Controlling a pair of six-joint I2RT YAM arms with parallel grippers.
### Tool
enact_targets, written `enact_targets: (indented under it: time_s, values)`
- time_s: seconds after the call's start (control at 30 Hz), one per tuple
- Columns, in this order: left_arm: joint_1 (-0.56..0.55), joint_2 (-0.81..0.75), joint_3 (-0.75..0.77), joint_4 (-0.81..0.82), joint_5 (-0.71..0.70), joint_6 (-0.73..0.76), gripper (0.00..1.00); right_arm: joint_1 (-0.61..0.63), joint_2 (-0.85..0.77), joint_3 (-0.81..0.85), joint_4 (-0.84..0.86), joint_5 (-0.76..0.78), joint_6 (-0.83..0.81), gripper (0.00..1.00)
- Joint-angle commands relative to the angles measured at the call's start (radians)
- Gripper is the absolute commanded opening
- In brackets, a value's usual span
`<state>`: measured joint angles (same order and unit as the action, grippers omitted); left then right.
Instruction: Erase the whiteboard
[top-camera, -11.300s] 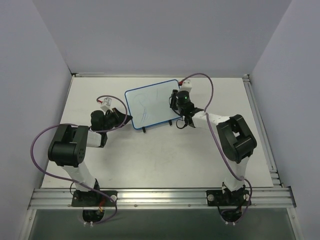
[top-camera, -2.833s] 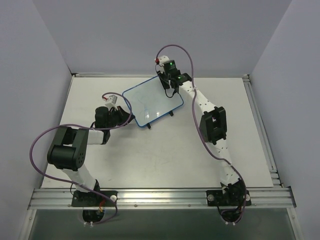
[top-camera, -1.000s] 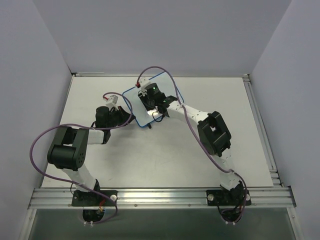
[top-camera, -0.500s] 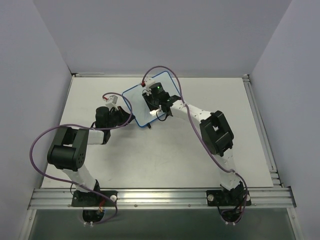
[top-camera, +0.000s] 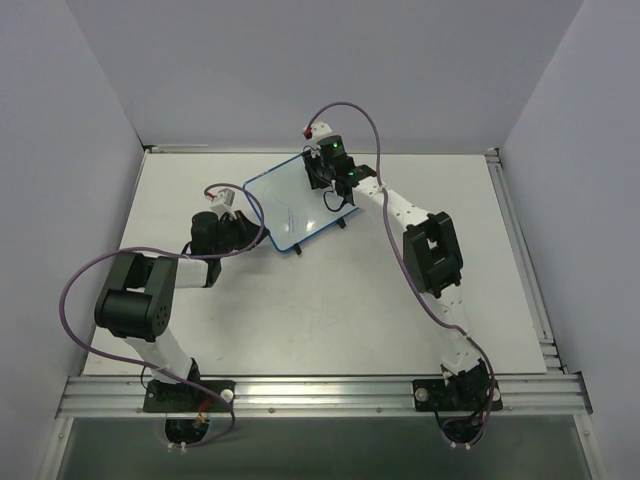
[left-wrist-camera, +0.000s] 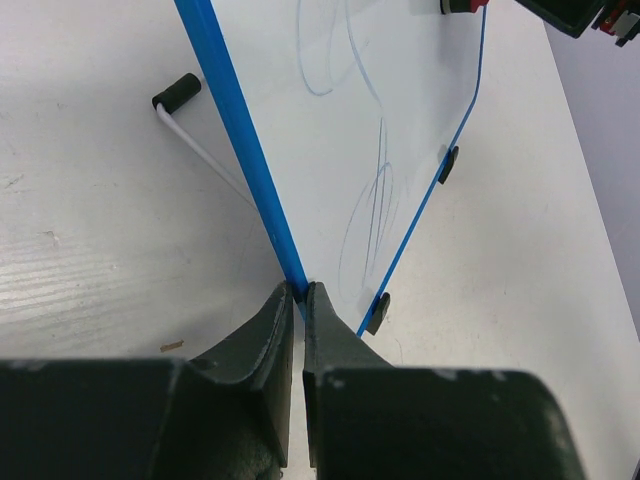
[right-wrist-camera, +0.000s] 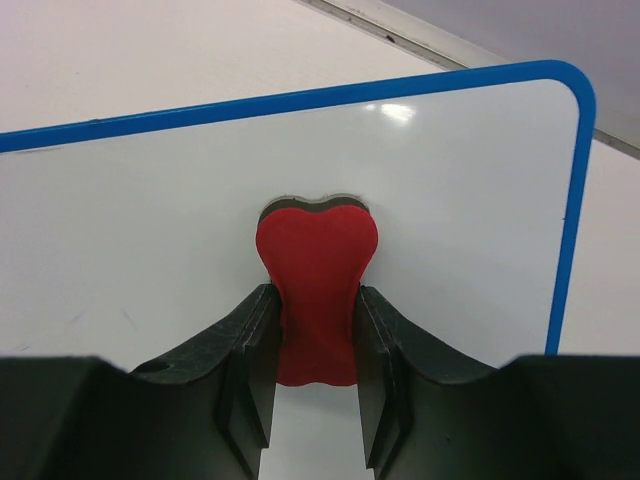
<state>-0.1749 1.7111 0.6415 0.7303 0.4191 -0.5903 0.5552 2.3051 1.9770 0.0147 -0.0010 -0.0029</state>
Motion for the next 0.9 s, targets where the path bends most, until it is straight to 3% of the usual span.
enact_targets:
  time_s: [0.0,0.53,0.87]
  values:
    - [-0.003,-0.018,0.017,0.0,0.02,0.043,0.02,-0.023,0.054,-0.004,-0.045,0.061,0.003,0.05]
    - [-0.006,-0.013,0.017,0.004,0.023,0.041,0.02,0.198,0.07,0.008,-0.041,0.033,-0.006,0.05]
    - [-0.005,-0.011,0.017,0.006,0.024,0.038,0.02,0.157,-0.01,-0.138,0.045,0.047,0.003,0.05]
